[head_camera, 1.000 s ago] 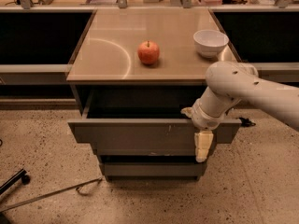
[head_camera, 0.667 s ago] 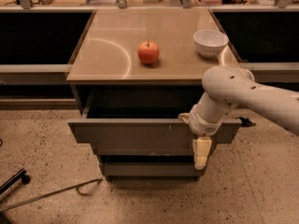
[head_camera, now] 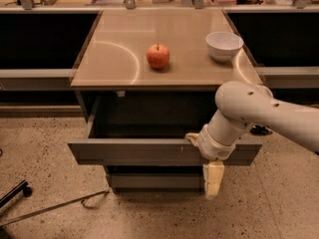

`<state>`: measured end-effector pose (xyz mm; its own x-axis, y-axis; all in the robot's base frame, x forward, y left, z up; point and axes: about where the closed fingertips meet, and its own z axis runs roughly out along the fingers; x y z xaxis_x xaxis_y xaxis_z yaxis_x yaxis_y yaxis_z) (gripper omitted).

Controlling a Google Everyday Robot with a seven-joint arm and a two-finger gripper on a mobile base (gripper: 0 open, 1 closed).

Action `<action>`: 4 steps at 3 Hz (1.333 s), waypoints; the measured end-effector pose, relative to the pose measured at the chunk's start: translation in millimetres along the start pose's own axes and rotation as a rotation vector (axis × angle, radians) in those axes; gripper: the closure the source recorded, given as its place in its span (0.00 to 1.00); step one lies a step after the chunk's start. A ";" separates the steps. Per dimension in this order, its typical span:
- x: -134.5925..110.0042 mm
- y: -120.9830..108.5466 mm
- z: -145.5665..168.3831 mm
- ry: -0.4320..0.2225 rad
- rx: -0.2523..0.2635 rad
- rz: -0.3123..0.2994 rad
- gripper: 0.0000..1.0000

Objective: Open top drawer

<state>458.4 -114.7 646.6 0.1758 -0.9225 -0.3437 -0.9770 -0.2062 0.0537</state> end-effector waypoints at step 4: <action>-37.1 56.9 11.4 -0.036 -0.117 -0.035 0.00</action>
Offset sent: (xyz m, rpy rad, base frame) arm -0.0202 0.0155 -0.0013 0.0367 0.0325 0.0368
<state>394.9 -88.5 651.7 0.2030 -0.9022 -0.3806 -0.9493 -0.2767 0.1495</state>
